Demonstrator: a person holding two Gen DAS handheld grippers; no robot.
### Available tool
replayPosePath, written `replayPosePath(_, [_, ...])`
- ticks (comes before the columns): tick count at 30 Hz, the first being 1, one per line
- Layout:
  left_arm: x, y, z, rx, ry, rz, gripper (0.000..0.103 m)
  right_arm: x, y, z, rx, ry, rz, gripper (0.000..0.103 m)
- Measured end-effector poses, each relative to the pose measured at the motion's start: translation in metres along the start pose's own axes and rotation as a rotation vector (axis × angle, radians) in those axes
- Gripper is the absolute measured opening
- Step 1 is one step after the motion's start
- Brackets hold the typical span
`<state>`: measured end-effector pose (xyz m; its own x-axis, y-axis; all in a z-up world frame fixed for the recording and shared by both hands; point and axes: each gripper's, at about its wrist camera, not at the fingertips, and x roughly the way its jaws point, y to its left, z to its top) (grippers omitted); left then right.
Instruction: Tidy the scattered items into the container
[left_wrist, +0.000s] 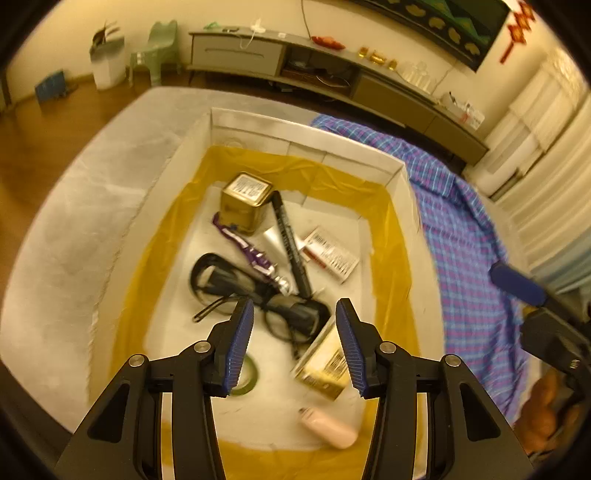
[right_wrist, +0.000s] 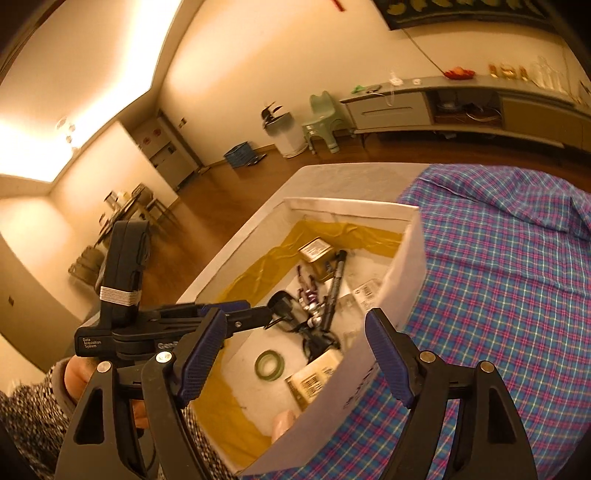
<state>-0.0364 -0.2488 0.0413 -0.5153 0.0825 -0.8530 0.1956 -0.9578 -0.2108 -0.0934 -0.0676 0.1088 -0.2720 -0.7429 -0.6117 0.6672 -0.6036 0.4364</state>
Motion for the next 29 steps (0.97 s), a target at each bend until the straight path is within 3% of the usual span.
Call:
replayPosePath(8, [-0.021,-0.020,-0.016,0.094,-0.067,0.119,0.050,-0.008,0.041,-0.020,-0.139,0.039,-0.036,0.079])
replayPosePath(15, [-0.035,-0.026,-0.034,0.128,-0.085,0.139,0.050,-0.008,0.061,-0.042,-0.243,0.085,-0.115,0.079])
replayPosePath(18, [-0.041,-0.030,-0.041,0.148,-0.111,0.146,0.060,-0.006,0.069,-0.051,-0.296,0.104,-0.143,0.079])
replayPosePath(29, [-0.059,-0.031,-0.053,0.156,-0.167,0.158,0.061,-0.001,0.090,-0.068,-0.412,0.131,-0.215,0.079])
